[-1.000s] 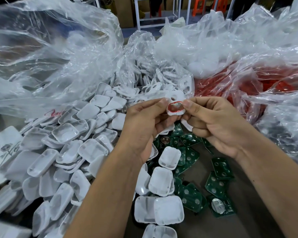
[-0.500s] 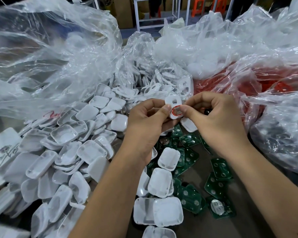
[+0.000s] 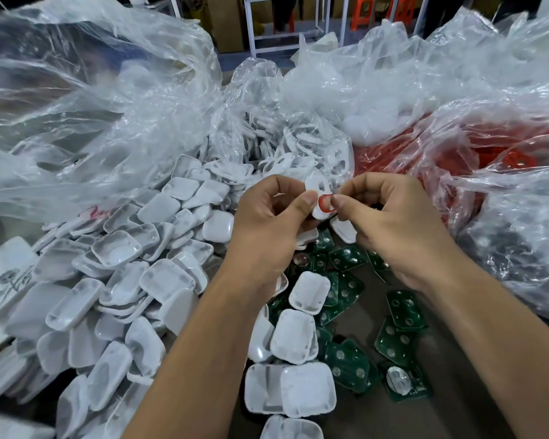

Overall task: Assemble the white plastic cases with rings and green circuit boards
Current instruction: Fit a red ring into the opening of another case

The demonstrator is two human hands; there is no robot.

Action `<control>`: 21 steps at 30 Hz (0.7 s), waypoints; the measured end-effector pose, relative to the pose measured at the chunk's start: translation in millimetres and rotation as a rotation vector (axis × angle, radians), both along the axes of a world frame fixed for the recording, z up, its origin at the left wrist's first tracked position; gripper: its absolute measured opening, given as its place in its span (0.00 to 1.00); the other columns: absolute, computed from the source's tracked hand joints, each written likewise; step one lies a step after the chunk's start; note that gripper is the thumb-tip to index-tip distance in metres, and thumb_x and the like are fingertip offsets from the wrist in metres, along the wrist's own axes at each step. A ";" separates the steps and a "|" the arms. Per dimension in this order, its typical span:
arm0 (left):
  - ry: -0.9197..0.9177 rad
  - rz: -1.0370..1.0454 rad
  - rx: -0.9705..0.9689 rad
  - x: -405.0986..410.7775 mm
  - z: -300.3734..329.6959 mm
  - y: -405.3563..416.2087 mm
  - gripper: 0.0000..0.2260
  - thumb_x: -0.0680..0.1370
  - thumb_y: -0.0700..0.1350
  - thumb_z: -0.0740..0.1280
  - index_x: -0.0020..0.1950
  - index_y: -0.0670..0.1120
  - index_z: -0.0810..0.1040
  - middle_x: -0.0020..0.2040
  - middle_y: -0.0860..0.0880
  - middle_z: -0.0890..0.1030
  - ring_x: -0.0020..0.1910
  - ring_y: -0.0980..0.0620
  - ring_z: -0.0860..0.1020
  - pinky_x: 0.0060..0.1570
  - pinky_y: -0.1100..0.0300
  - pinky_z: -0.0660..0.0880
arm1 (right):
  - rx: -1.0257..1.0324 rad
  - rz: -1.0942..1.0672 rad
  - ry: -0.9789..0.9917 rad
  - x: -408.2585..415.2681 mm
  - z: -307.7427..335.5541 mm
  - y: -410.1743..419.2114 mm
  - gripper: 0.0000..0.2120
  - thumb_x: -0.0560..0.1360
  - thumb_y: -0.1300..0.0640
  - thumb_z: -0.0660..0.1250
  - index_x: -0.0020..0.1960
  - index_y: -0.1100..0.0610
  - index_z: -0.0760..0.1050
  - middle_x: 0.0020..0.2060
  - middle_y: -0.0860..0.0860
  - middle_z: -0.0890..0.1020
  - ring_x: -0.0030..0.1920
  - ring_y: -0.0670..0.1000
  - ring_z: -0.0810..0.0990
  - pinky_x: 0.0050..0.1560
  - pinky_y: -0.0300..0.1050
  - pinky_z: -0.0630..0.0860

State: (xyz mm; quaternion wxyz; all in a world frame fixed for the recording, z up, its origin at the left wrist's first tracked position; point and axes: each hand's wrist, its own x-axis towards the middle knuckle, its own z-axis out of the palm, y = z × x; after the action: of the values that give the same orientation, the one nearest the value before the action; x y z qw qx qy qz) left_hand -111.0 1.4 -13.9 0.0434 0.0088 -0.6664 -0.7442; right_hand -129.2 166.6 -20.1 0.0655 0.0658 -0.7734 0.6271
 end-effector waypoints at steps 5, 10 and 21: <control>-0.021 -0.009 -0.011 -1.0 -0.5 -0.1 0.05 0.81 0.36 0.69 0.46 0.42 0.77 0.46 0.36 0.84 0.43 0.43 0.84 0.50 0.47 0.84 | 0.243 -0.071 0.148 2.6 4.5 -0.9 0.06 0.76 0.58 0.78 0.42 0.52 0.82 0.34 0.46 0.85 0.31 0.43 0.80 0.31 0.29 0.72; 0.014 0.072 -0.033 -1.4 -2.0 1.7 0.03 0.80 0.38 0.71 0.47 0.43 0.79 0.41 0.44 0.85 0.38 0.50 0.84 0.43 0.50 0.85 | 0.347 -0.123 0.367 9.2 6.4 -7.3 0.05 0.74 0.59 0.79 0.43 0.51 0.84 0.36 0.42 0.83 0.38 0.43 0.81 0.37 0.31 0.73; -0.010 0.122 0.046 -2.7 -5.1 3.0 0.05 0.82 0.38 0.69 0.47 0.42 0.77 0.38 0.43 0.81 0.35 0.46 0.80 0.37 0.53 0.82 | 0.390 0.014 0.414 4.8 5.3 -3.3 0.07 0.72 0.59 0.81 0.49 0.51 0.88 0.42 0.44 0.85 0.43 0.45 0.84 0.46 0.46 0.80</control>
State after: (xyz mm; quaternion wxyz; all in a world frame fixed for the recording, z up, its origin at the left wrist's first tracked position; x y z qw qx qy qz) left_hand -113.7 4.3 -18.9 0.0850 0.0541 -0.6476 -0.7553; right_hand -124.4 163.3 -14.8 0.2040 0.2092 -0.8492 0.4399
